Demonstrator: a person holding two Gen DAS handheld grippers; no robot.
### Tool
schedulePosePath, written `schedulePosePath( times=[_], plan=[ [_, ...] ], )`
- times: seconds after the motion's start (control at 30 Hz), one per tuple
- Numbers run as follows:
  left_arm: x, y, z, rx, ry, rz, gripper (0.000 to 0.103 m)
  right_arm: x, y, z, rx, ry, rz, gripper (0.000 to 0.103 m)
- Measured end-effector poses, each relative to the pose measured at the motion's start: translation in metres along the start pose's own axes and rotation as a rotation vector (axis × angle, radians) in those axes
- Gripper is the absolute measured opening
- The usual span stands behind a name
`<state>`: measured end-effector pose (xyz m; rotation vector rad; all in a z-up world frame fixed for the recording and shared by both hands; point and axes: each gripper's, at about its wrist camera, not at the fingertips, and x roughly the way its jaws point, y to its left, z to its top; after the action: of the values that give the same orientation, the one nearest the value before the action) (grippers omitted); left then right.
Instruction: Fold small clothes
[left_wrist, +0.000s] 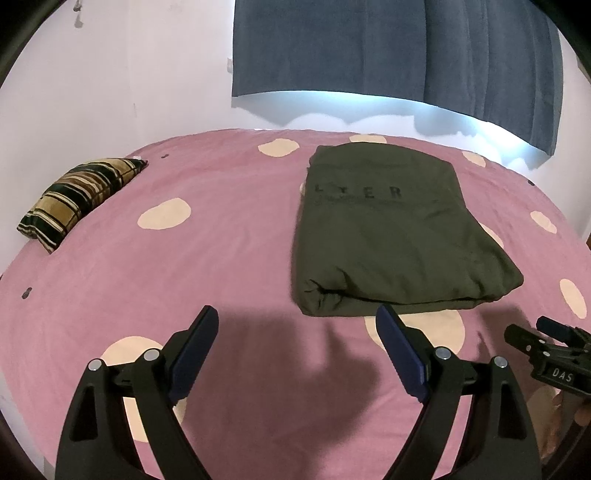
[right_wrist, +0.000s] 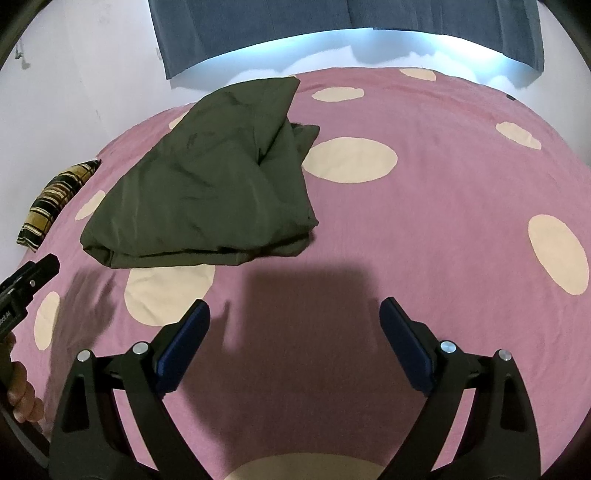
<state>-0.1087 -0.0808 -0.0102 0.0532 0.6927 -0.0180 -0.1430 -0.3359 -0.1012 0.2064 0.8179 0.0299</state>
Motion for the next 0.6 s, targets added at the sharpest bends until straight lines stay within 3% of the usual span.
schedulePosePath(
  times=[0.5,0.6],
  plan=[
    [-0.002,-0.003,0.001,0.013,-0.01,0.007,0.086,0.0,0.008,-0.005,-0.017,0.013,0.006,0.093],
    [-0.002,-0.008,0.001,0.04,-0.013,0.035,0.086,0.0,0.01,-0.006,-0.019,0.016,0.008,0.093]
  ],
)
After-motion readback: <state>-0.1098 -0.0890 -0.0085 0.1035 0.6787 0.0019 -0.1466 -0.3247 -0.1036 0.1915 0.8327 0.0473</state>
